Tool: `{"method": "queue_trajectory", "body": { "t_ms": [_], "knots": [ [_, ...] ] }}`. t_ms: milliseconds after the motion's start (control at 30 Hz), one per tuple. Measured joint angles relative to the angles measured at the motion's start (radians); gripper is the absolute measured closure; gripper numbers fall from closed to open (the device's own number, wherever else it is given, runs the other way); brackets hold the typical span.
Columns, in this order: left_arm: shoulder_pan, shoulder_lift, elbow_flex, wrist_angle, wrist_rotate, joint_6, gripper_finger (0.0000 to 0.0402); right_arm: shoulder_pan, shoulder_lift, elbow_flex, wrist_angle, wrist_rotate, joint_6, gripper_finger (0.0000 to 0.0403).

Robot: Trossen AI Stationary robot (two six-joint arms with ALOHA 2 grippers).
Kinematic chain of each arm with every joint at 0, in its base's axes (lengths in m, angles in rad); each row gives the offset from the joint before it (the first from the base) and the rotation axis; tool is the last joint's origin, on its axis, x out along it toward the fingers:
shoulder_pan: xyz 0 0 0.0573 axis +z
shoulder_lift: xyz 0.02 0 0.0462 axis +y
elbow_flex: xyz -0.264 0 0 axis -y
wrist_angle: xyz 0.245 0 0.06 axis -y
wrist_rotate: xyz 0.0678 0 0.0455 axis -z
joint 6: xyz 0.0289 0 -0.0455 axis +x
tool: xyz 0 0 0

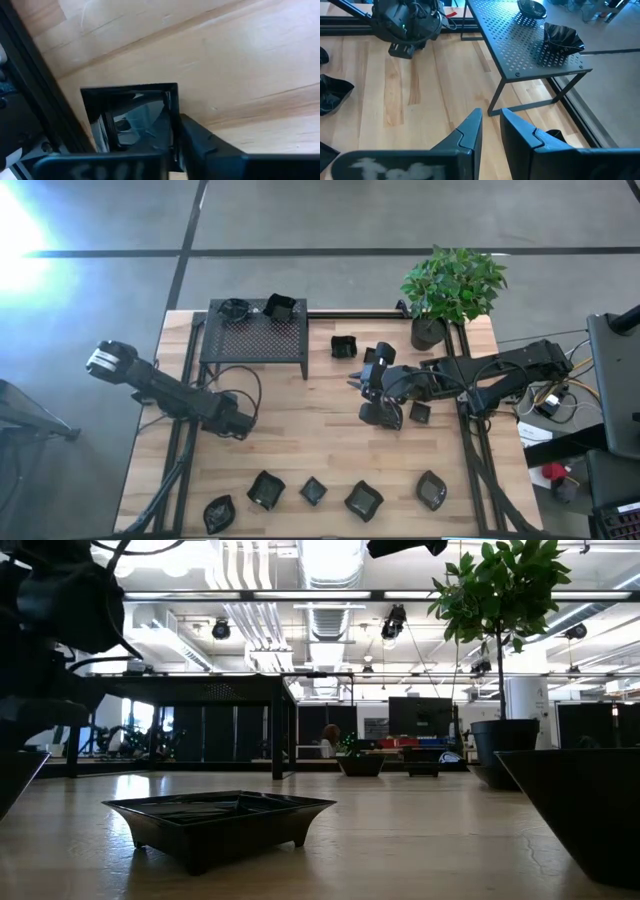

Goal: Pick & Place Mini shaped plates
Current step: Put the square plate on the shelf

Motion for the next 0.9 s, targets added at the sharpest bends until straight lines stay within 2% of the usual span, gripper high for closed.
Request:
{"method": "queue_trajectory", "body": {
  "t_ms": [200, 367, 767, 900],
  "knots": [
    [0.0, -0.001, 0.004, -0.002, 0.0, 0.006, 0.0398, 0.0, 0.0, 0.0, 0.0, 0.0, 0.0, 0.0339],
    [0.0, -0.002, 0.063, -0.021, -0.006, 0.052, 0.04, 0.0, 0.0, 0.0, 0.001, 0.0, 0.001, 0.0339],
    [0.0, -0.002, 0.319, -0.177, -0.087, 0.208, 0.0401, 0.0, 0.0, 0.0, 0.0, 0.0, 0.004, 0.0339],
    [0.0, -0.003, 0.42, -0.249, -0.153, 0.271, 0.0401, 0.0, 0.0, 0.0, 0.0, 0.0, 0.004, 0.0339]
  ]
}}
